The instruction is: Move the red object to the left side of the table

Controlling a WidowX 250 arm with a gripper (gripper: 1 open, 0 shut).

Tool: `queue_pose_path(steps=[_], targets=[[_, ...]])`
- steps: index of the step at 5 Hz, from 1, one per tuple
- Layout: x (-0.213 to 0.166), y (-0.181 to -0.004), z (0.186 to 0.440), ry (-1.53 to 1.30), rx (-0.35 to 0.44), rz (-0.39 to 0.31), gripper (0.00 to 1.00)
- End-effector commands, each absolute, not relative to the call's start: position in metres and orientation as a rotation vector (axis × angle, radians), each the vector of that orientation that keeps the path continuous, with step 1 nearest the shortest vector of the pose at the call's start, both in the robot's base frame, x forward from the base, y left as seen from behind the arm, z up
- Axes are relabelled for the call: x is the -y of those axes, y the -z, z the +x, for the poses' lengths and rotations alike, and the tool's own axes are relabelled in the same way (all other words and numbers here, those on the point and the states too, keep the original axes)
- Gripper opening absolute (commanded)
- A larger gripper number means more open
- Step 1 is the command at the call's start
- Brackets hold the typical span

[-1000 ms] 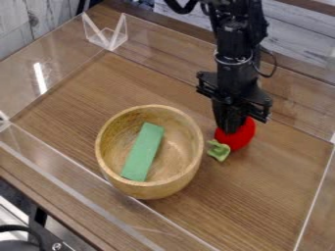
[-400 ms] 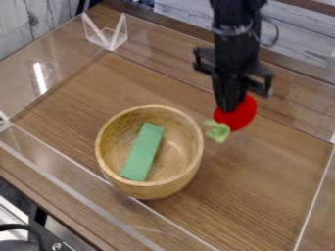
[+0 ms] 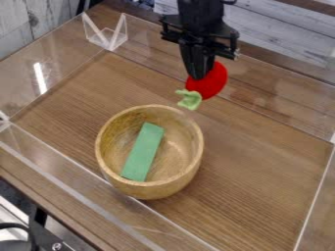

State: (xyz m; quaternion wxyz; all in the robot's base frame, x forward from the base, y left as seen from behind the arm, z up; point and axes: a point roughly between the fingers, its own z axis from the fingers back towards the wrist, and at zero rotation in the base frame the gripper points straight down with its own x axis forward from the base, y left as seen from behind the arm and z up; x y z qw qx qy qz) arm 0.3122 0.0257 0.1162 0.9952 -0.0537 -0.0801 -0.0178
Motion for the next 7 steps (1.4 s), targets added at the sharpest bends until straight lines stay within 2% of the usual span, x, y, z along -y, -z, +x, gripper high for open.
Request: queue_pose_path(steps=[1, 4, 7], targets=[[-0.046, -0.146, 0.321, 0.02, 0.248, -0.092, 0.0], [-0.1, -0.128, 0.323, -0.019, 0.235, -0.066, 0.0], [-0.144, -0.106, 0.286, -0.062, 0.19, -0.046, 0.0]])
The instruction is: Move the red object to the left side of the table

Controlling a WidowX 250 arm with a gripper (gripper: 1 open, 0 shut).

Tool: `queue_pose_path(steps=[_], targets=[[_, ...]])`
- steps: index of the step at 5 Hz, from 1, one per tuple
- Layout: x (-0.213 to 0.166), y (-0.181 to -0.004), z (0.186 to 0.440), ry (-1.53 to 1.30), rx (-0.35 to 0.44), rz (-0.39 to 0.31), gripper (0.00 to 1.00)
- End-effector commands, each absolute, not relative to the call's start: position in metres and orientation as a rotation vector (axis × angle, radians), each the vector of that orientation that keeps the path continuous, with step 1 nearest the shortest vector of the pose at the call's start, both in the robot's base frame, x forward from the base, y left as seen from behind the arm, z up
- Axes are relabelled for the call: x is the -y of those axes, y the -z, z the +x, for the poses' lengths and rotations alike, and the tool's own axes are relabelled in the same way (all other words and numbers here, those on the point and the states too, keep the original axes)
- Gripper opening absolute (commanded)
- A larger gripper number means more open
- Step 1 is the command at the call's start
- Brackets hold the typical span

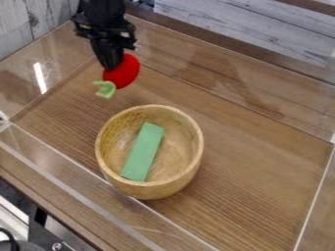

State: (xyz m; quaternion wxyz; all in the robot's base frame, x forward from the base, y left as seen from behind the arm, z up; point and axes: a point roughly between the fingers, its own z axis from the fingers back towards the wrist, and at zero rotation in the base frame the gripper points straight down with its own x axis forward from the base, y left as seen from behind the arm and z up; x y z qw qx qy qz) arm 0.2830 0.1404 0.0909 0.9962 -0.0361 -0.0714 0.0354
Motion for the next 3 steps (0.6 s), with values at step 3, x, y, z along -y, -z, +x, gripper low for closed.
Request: queue_pose_path(steps=[3], targets=[[-0.169, -0.079, 0.268, -0.094, 0.146, -0.041, 0.0]])
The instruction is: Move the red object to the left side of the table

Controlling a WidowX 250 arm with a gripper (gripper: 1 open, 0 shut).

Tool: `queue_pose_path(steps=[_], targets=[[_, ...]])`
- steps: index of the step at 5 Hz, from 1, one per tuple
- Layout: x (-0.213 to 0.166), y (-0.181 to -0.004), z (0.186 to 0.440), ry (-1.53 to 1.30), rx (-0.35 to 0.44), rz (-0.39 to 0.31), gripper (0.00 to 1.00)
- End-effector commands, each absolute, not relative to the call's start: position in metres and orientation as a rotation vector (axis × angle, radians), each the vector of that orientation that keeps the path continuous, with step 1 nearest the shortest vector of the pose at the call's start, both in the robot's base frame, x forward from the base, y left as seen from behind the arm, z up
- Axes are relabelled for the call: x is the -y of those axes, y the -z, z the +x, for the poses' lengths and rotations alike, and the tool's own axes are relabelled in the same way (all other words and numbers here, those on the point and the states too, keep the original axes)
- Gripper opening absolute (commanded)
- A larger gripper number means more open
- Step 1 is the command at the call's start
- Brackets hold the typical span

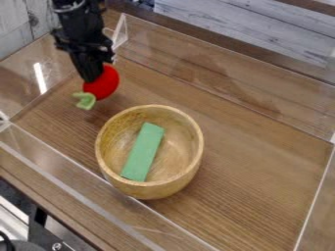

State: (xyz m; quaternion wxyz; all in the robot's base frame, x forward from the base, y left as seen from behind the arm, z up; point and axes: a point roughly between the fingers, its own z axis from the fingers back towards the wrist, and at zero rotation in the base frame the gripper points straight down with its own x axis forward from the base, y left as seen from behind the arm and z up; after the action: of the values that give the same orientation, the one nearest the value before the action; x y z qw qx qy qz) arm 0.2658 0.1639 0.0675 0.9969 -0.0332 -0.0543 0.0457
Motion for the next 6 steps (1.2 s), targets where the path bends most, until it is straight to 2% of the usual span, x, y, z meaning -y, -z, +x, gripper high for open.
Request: queue_pose_path(steps=[1, 3, 4, 6], targets=[[-0.177, -0.072, 0.267, -0.105, 0.128, -0.04, 0.0], [-0.192, -0.06, 0.269, -0.121, 0.106, -0.045, 0.0], [-0.196, -0.057, 0.27, -0.128, 0.095, -0.053, 1.0], [-0.203, -0.053, 0.272, -0.148, 0.08, -0.075, 1.0]])
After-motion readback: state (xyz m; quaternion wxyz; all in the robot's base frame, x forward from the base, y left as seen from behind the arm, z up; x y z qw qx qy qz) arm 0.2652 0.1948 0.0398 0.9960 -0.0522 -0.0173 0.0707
